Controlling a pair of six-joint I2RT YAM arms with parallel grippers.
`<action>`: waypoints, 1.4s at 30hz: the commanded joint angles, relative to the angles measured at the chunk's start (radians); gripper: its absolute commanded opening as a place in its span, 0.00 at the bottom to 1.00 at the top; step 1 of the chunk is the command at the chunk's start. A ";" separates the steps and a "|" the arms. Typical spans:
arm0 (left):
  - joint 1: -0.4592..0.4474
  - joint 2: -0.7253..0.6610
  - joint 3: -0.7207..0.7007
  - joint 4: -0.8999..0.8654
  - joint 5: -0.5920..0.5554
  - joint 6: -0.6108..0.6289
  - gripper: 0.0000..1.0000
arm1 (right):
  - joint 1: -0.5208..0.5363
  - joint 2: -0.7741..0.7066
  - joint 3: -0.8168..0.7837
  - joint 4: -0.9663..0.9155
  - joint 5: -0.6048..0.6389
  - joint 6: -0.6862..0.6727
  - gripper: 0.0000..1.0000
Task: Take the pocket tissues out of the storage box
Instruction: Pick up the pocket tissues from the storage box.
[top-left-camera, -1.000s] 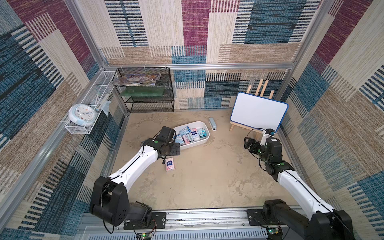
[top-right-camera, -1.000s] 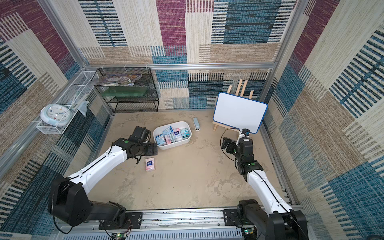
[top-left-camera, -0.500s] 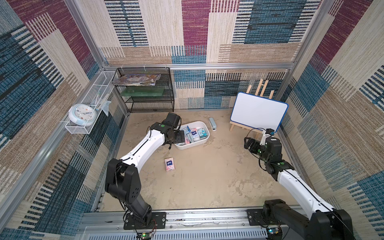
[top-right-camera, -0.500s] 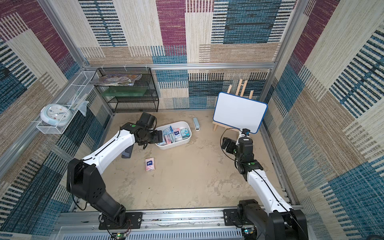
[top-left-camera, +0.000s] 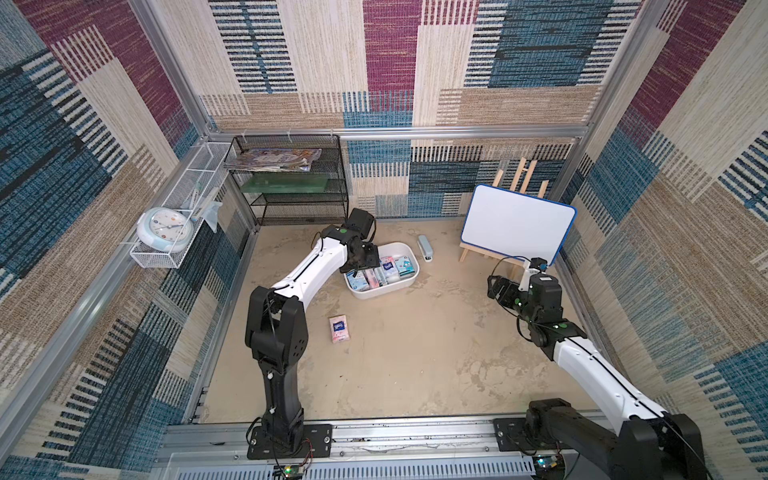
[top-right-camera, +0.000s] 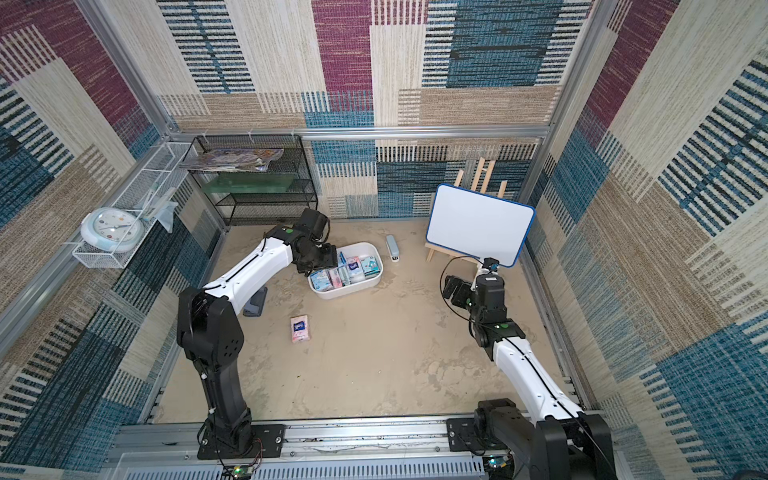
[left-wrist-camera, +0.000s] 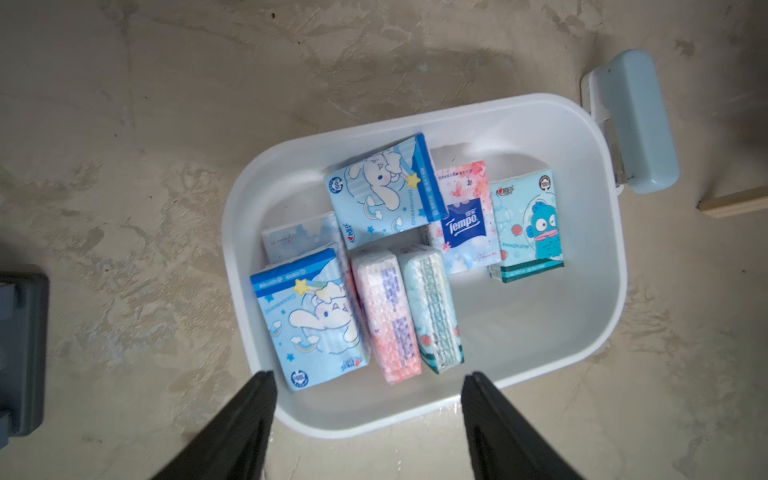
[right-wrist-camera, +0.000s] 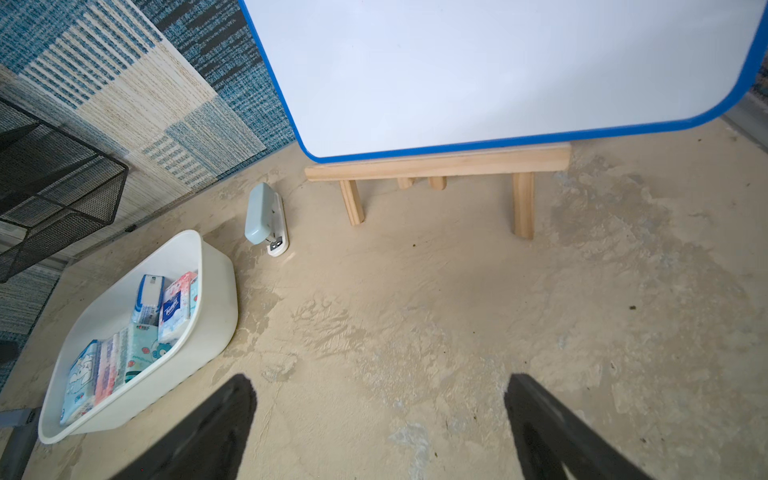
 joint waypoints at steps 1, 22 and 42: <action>-0.010 0.037 0.038 -0.045 0.042 0.013 0.68 | 0.000 0.002 0.006 0.023 0.009 0.003 0.99; -0.030 0.157 0.052 -0.049 0.018 -0.056 0.45 | 0.001 0.042 0.013 0.046 0.012 -0.010 0.99; -0.029 0.226 0.051 -0.052 -0.001 -0.041 0.45 | 0.000 0.079 0.026 0.065 0.005 -0.006 0.99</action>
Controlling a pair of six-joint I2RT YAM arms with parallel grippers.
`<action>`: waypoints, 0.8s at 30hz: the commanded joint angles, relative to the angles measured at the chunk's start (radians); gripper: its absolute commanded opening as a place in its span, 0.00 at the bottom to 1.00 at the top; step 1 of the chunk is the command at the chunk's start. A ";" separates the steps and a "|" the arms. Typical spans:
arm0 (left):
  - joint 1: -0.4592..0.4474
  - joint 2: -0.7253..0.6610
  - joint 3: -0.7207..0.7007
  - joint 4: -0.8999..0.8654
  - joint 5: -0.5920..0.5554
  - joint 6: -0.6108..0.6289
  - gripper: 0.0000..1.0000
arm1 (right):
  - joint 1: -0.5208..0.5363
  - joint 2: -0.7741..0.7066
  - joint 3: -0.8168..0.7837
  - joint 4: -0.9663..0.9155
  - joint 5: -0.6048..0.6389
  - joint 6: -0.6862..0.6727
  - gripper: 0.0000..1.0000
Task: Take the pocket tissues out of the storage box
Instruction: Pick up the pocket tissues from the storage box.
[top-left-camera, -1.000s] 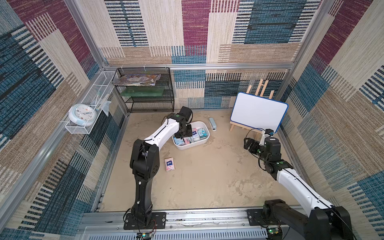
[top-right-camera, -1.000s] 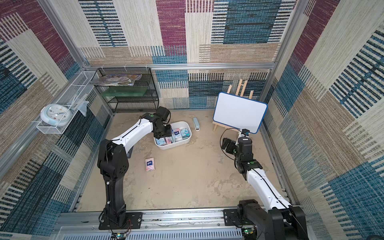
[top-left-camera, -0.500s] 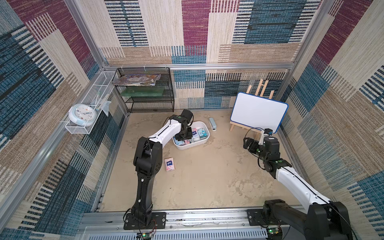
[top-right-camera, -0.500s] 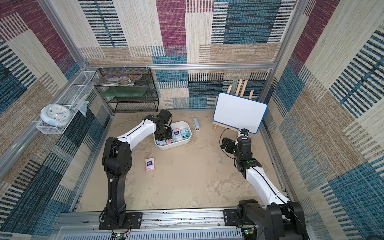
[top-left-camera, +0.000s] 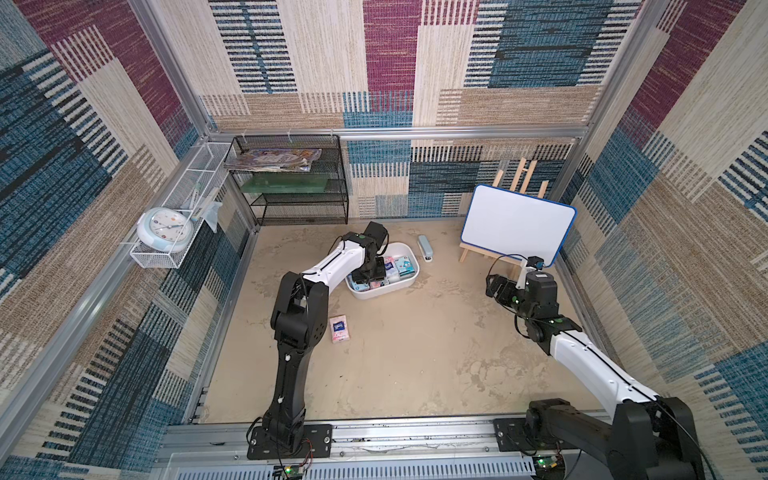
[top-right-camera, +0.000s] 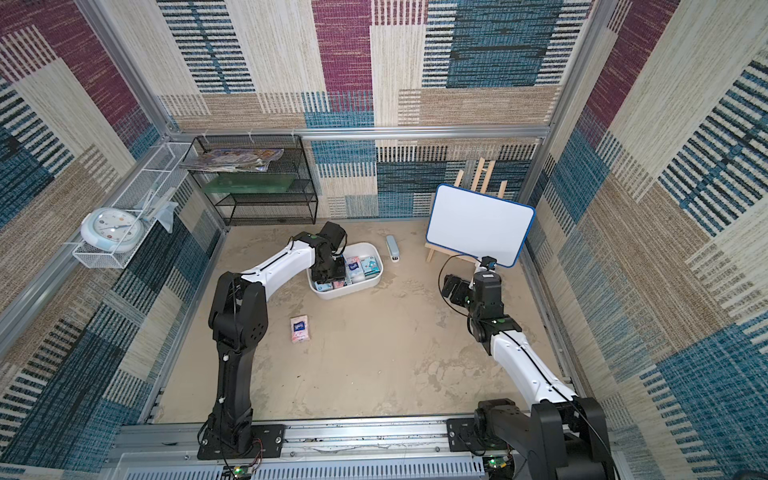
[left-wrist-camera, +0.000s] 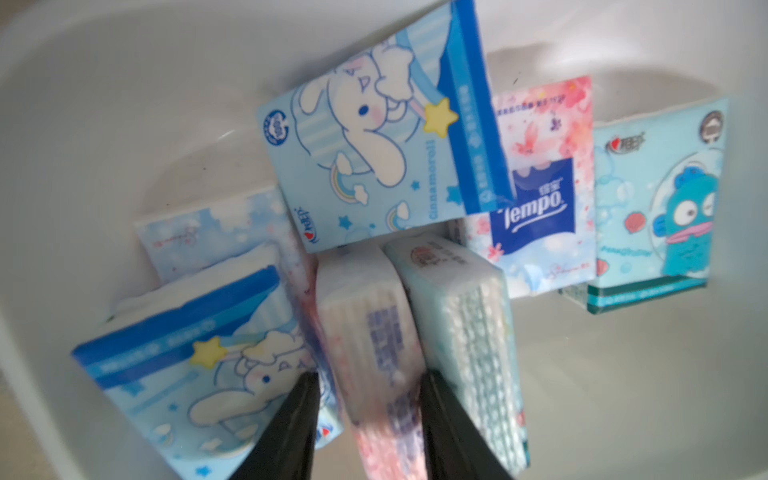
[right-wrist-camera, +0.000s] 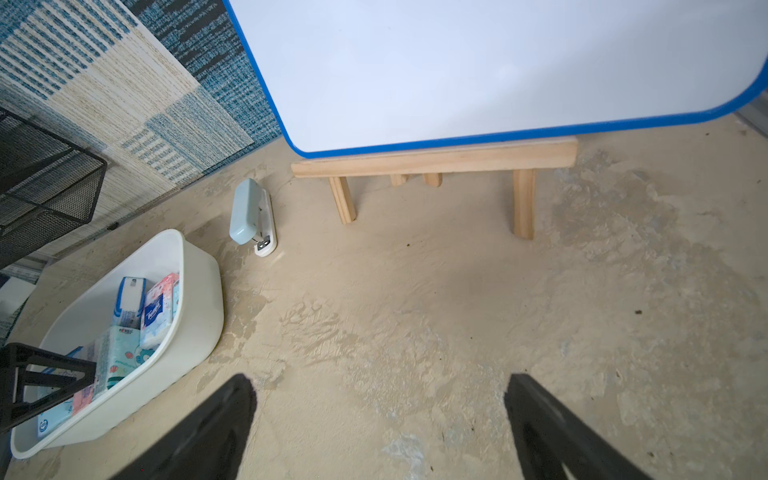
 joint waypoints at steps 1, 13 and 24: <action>0.002 0.023 0.004 -0.030 -0.004 0.009 0.47 | -0.001 0.003 0.009 0.034 -0.005 -0.002 0.99; 0.002 0.051 0.050 -0.031 0.028 0.018 0.54 | -0.001 0.000 0.009 0.040 -0.003 -0.001 1.00; 0.001 -0.004 0.031 -0.035 0.029 0.029 0.31 | -0.001 0.006 0.014 0.040 -0.006 0.001 1.00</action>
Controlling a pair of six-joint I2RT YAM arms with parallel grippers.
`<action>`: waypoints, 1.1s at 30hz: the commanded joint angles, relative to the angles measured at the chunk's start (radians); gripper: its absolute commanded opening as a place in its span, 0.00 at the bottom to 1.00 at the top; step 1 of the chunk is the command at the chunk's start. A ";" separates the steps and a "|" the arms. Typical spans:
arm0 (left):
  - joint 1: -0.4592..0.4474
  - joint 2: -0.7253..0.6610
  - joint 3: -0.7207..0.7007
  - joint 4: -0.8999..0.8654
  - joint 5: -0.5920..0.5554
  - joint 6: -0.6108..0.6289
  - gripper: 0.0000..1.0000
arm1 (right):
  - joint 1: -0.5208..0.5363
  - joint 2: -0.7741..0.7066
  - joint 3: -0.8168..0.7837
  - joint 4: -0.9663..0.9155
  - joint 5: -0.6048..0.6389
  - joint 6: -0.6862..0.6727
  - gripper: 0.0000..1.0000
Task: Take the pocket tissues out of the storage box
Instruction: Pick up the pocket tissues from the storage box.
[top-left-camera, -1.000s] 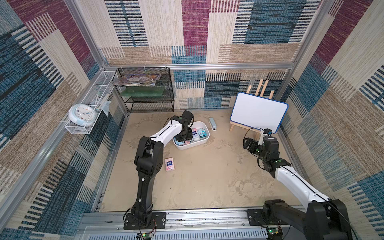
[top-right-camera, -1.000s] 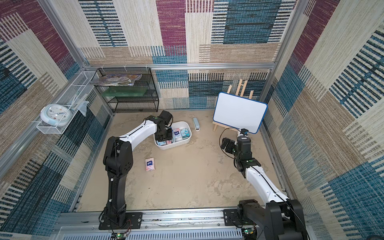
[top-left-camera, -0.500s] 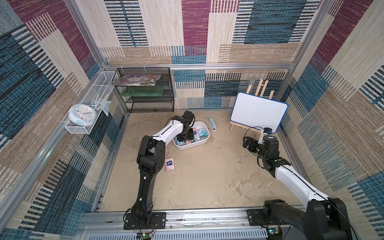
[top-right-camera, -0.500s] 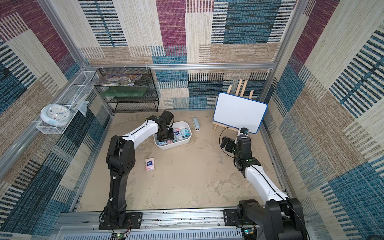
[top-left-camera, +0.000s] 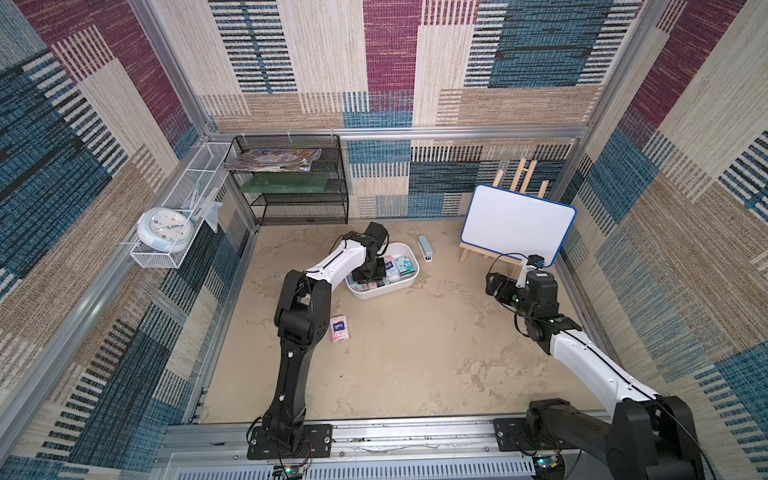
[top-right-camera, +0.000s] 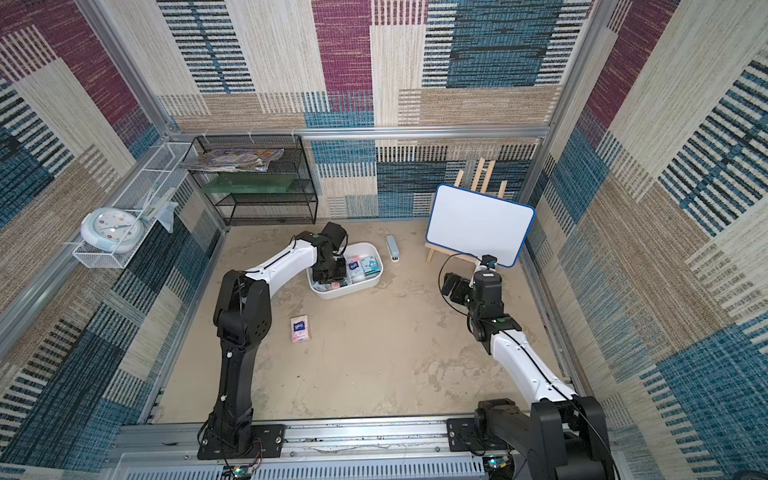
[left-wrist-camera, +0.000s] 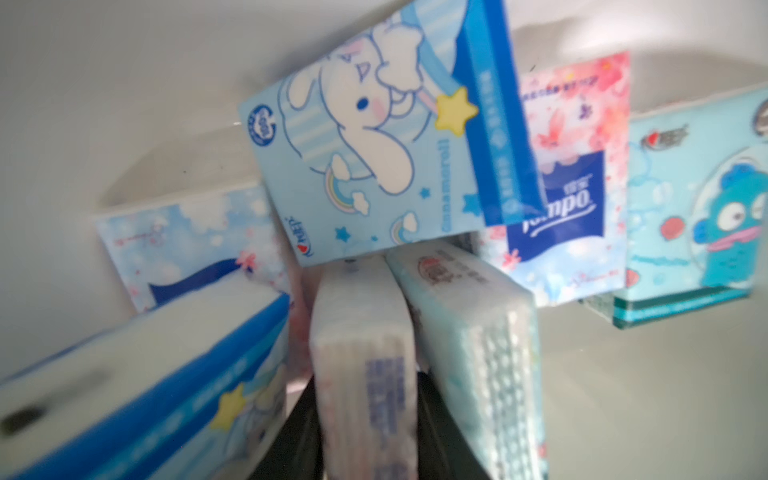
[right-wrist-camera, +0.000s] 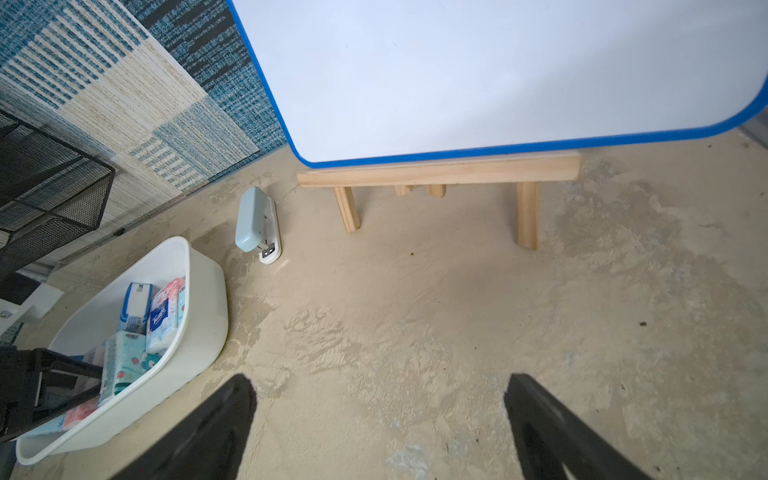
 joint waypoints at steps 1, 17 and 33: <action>-0.001 -0.035 -0.006 -0.009 0.018 0.013 0.29 | -0.001 0.004 0.011 0.018 -0.007 -0.001 0.99; -0.005 -0.390 -0.272 0.104 0.165 -0.014 0.16 | 0.000 -0.022 0.024 -0.005 -0.095 -0.030 0.99; -0.024 -0.798 -0.932 0.503 0.397 -0.189 0.05 | 0.063 -0.098 -0.028 0.006 -0.222 -0.013 0.99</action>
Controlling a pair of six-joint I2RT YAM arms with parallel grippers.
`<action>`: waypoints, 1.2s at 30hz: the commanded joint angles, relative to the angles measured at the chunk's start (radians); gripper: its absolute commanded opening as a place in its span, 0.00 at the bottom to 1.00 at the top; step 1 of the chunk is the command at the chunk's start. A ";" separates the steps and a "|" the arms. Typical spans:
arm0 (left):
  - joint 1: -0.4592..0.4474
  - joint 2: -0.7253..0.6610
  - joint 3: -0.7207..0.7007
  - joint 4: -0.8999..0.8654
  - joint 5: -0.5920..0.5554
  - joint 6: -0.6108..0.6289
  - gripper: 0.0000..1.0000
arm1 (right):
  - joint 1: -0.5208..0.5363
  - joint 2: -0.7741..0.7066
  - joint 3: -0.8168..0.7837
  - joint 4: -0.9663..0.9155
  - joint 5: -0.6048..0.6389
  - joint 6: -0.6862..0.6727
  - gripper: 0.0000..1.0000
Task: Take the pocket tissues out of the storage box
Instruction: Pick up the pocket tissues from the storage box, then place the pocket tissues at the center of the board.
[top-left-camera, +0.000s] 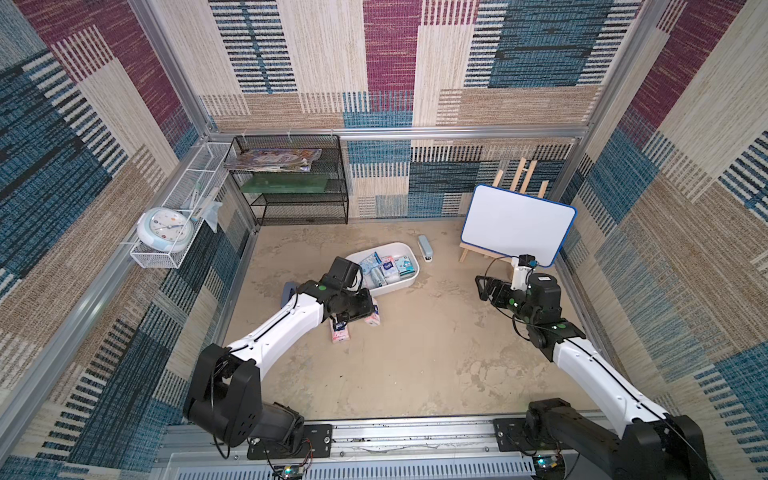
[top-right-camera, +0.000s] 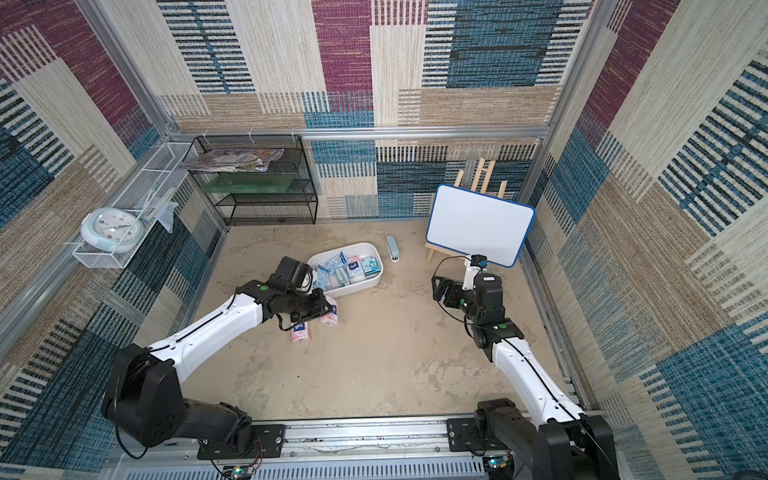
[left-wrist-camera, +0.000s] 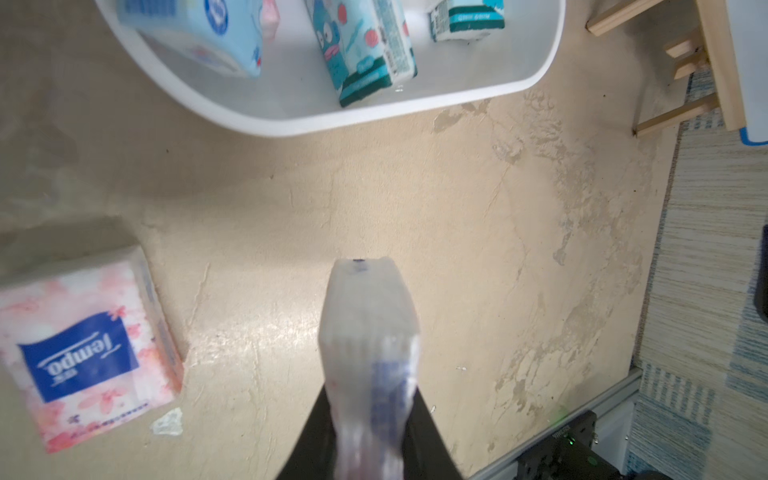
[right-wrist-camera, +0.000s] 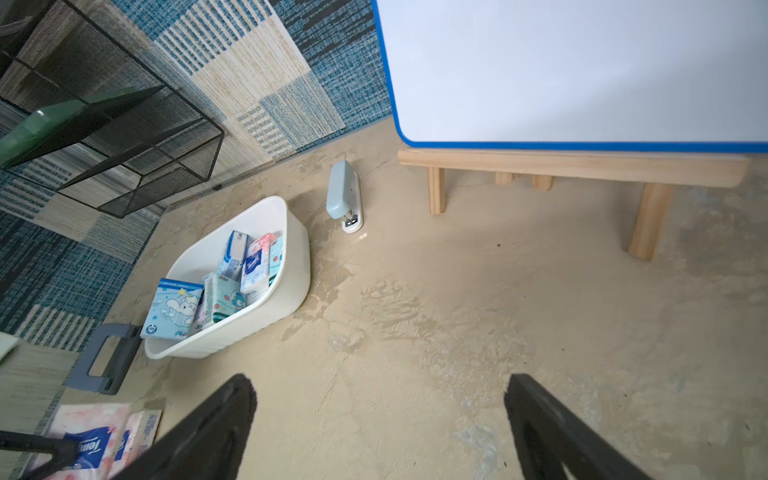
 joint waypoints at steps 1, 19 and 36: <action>-0.006 -0.030 -0.079 0.152 0.076 -0.060 0.04 | 0.024 -0.010 -0.011 0.018 -0.018 0.019 0.99; -0.015 0.102 -0.184 0.377 0.099 -0.046 0.01 | 0.084 -0.074 -0.070 0.042 0.016 0.088 0.99; -0.015 0.220 -0.161 0.397 0.112 -0.017 0.08 | 0.094 -0.075 -0.074 0.042 0.030 0.099 1.00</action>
